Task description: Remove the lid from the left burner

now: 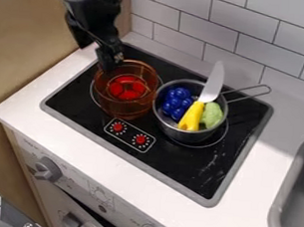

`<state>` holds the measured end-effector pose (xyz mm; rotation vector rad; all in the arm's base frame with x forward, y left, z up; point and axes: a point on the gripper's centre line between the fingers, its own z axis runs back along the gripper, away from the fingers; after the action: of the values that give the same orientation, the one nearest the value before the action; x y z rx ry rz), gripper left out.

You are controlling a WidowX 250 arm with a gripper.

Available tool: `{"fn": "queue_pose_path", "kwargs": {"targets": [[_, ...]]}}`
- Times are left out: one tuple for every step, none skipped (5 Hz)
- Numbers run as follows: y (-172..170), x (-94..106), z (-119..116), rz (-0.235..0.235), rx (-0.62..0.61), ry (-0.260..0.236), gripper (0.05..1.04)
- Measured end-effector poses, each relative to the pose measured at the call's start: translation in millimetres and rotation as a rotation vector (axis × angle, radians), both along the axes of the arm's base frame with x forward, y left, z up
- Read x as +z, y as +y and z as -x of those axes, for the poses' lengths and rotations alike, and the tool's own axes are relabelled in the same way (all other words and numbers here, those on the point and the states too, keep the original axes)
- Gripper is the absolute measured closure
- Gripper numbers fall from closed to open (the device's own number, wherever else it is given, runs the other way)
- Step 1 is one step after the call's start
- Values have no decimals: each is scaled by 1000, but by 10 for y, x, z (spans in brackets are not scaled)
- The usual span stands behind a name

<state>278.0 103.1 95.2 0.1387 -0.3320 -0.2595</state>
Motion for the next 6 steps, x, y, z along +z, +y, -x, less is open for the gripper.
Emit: {"fn": "queue_pose_path", "kwargs": {"targets": [[109,-54,-66,-20,-28,-13,83],[189,-151,-112,-36,-33,-53,83],[194,-233,-75,-49,48,-55,83],[191,-315,11,-62,133,-34,83],[164,-316,99,-55,183,-21,83],[132,-331,133,-36,199,-20,83]]}}
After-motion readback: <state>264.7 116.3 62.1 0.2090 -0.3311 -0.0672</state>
